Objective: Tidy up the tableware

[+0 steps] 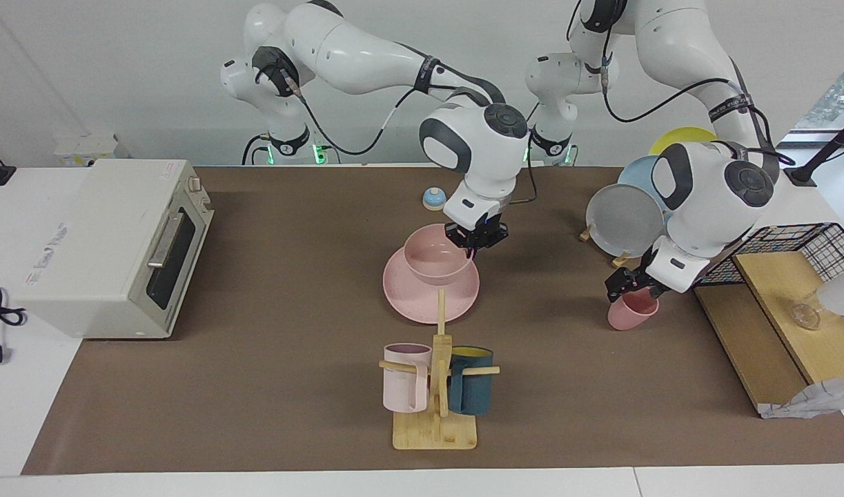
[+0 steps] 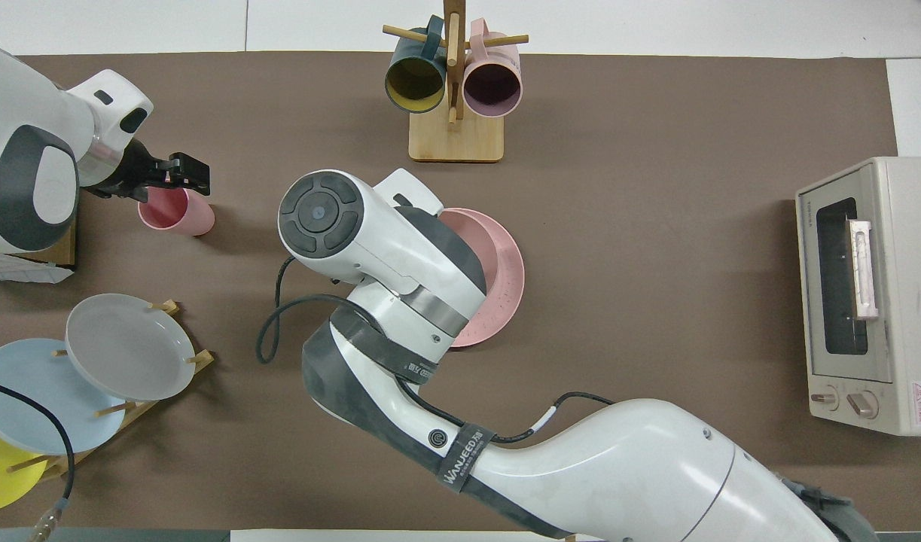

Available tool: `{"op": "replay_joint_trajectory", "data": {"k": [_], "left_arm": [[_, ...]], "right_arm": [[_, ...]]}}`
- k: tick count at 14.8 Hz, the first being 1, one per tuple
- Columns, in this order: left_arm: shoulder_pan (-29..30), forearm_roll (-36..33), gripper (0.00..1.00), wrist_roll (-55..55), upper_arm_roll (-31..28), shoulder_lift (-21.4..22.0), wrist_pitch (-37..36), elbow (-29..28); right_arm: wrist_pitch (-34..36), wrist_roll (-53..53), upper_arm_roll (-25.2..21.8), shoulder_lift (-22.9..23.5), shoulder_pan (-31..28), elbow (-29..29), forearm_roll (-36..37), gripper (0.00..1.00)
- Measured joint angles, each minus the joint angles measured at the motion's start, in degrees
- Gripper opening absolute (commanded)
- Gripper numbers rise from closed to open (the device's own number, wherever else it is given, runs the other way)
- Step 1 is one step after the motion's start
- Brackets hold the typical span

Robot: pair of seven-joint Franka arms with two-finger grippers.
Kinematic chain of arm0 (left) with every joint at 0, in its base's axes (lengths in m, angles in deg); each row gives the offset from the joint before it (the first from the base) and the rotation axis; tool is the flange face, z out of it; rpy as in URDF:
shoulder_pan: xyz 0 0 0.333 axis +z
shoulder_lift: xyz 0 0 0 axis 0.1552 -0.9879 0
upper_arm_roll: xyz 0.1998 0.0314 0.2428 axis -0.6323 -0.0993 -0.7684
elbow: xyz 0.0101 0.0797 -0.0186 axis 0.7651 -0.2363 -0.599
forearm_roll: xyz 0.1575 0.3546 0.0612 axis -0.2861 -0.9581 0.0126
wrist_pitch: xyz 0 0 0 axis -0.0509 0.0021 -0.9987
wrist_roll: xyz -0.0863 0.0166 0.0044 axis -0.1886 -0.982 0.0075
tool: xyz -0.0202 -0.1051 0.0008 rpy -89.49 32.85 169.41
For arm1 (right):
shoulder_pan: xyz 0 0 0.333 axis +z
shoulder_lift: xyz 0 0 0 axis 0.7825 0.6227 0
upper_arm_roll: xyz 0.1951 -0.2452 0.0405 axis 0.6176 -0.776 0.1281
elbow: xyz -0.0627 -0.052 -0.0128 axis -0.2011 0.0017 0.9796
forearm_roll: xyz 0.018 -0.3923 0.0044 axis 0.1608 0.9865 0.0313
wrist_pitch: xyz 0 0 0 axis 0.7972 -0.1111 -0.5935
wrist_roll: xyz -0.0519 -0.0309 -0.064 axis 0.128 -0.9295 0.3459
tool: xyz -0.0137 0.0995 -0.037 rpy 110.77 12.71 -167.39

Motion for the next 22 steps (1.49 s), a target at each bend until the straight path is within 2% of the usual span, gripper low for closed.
{"op": "replay_joint_trajectory", "data": {"k": [3,8,9,11,13,14,15,16,19,22], "left_arm": [[0.0,0.0,1.00,-0.8,0.1,0.0,1.0,-1.8],[-0.2,0.0,1.00,-2.3,0.4,0.0,4.1,-4.5],[-0.2,0.0,0.96,-2.5,0.4,0.0,4.4,-4.9],[-0.2,0.0,0.76,-2.5,0.4,0.0,4.9,-5.4],[-0.2,-0.8,0.26,-2.5,0.4,0.0,5.1,-5.6],[-0.2,-1.1,0.01,-2.5,0.4,0.0,5.1,-5.7],[-0.2,-1.3,0.00,-2.4,0.4,0.0,5.2,-5.7],[-0.2,-1.7,0.00,-1.9,0.4,0.0,5.4,-5.9],[-0.3,-2.3,0.00,0.2,0.4,0.0,6.2,-6.2],[-0.2,-2.4,0.00,0.7,0.4,0.0,6.5,-5.8]], "right_arm": [[-1.3,0.0,0.1,0.4,0.4,-1.1,0.0,0.00],[-5.0,0.0,-0.1,0.7,-0.6,-7.2,0.2,0.00],[-5.1,0.0,-0.1,0.7,-1.1,-8.1,0.2,0.00],[-5.2,0.0,-0.1,0.7,-1.5,-9.1,0.2,0.00],[-5.2,0.0,-0.1,0.5,-1.4,-9.4,0.3,0.02],[-5.2,0.0,-0.1,0.4,-1.5,-9.4,0.3,0.21],[-5.2,0.0,-0.1,0.3,-1.6,-9.4,0.3,0.65],[-5.2,0.0,-0.1,0.3,-1.7,-9.4,0.3,1.00],[-5.1,0.0,-0.3,-0.6,-1.9,-8.7,0.3,1.00],[-3.1,1.4,-0.7,-5.3,-4.8,-7.7,-0.6,1.00]]}}
